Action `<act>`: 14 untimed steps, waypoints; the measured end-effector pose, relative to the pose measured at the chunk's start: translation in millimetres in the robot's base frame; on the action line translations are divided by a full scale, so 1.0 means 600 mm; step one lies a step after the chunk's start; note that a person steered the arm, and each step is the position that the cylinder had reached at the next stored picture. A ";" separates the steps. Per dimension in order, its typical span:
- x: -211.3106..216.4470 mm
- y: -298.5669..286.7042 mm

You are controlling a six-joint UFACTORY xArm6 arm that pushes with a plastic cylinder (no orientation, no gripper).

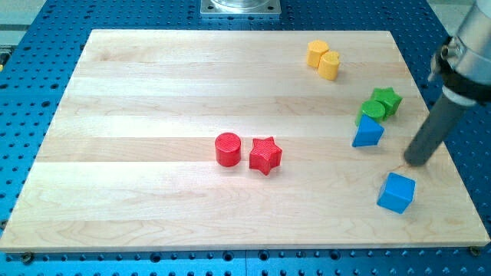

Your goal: Place the green and blue blocks in a vertical line

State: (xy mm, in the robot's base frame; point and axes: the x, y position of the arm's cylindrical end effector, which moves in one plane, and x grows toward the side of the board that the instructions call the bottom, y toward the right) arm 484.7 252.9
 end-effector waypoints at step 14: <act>-0.134 0.048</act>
State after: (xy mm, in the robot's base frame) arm 404.1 281.8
